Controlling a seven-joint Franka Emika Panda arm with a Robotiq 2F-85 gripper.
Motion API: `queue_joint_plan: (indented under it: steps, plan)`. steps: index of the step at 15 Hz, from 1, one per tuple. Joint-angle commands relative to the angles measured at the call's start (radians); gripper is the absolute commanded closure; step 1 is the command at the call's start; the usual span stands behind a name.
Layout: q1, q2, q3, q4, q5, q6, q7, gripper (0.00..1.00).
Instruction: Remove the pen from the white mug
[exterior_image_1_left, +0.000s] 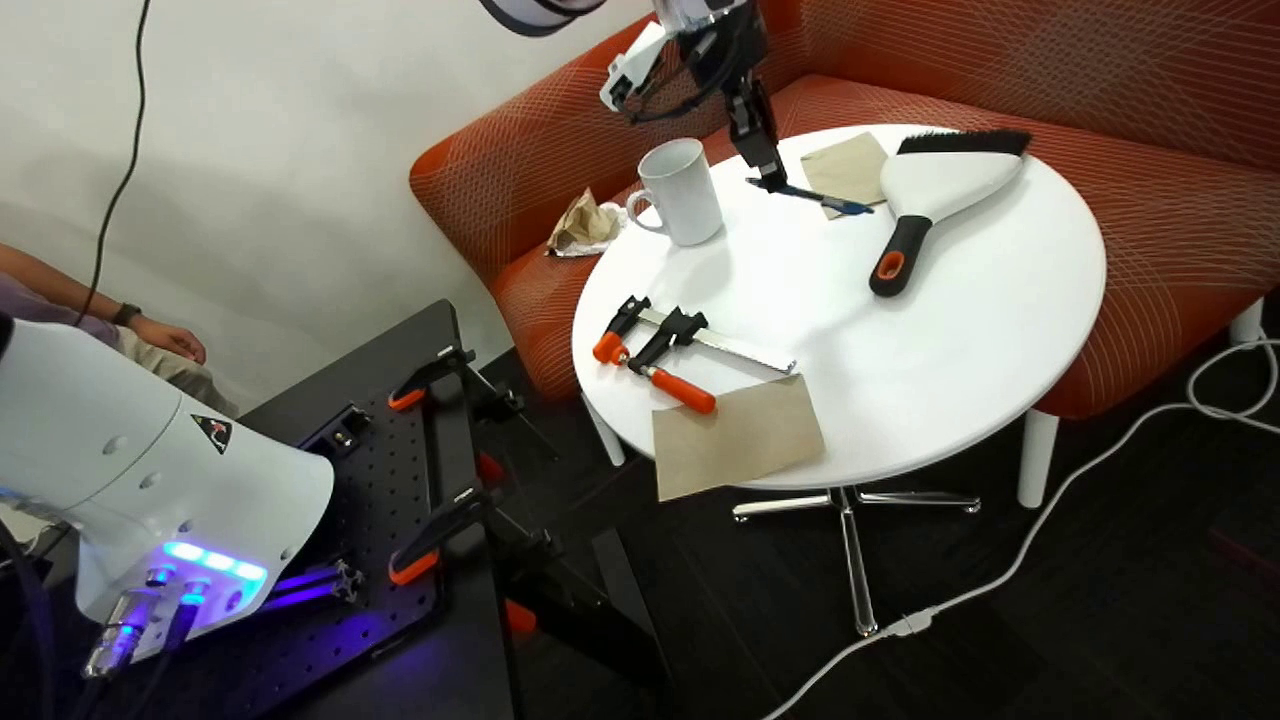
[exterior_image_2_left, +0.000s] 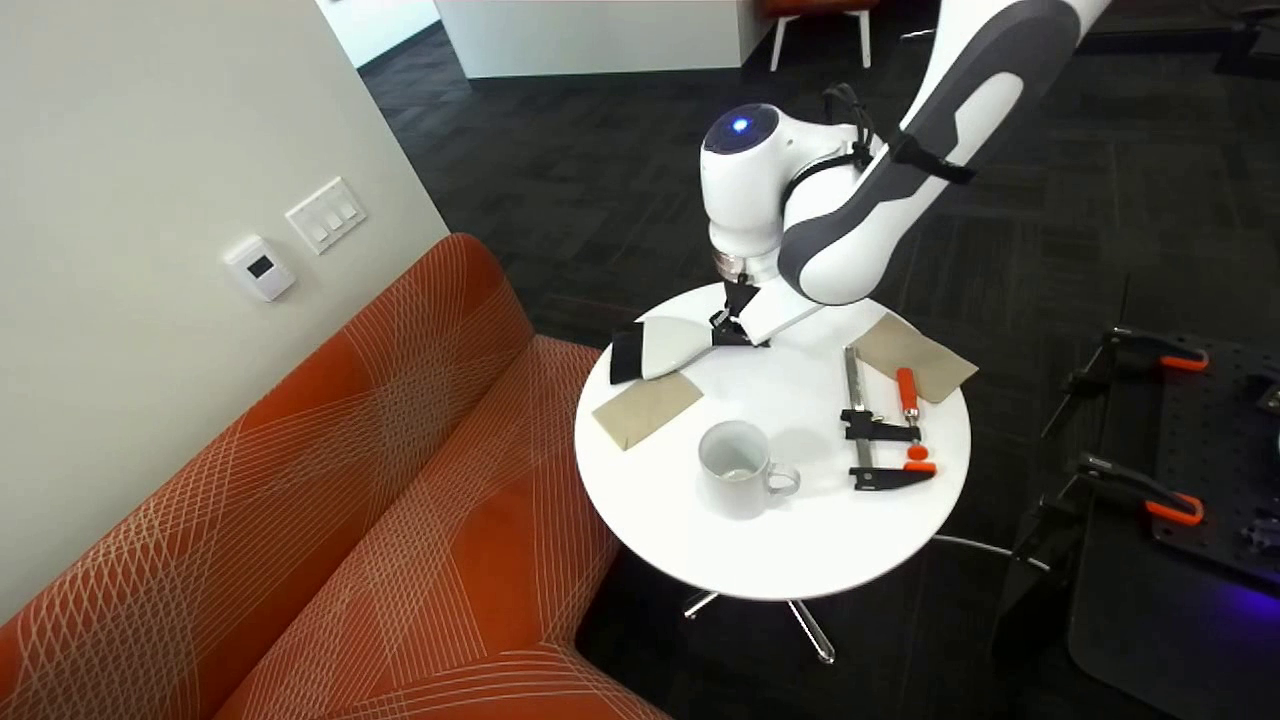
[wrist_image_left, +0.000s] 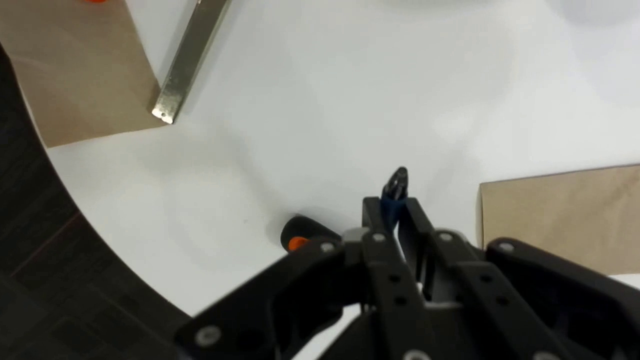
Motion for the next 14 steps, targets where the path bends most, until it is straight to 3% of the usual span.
queue_joint_plan:
  steps: [1, 7, 8, 9, 14]
  plan:
    - [0.000, 0.080, 0.010, 0.077, 0.080, -0.001, -0.089, 0.97]
    - [0.011, 0.166, 0.006, 0.145, 0.166, -0.019, -0.168, 0.97]
    - [0.015, 0.172, 0.003, 0.151, 0.173, -0.022, -0.173, 0.73]
    - [0.016, 0.178, 0.002, 0.157, 0.183, -0.025, -0.179, 0.62]
    - [0.051, 0.146, -0.024, 0.129, 0.179, -0.011, -0.162, 0.27]
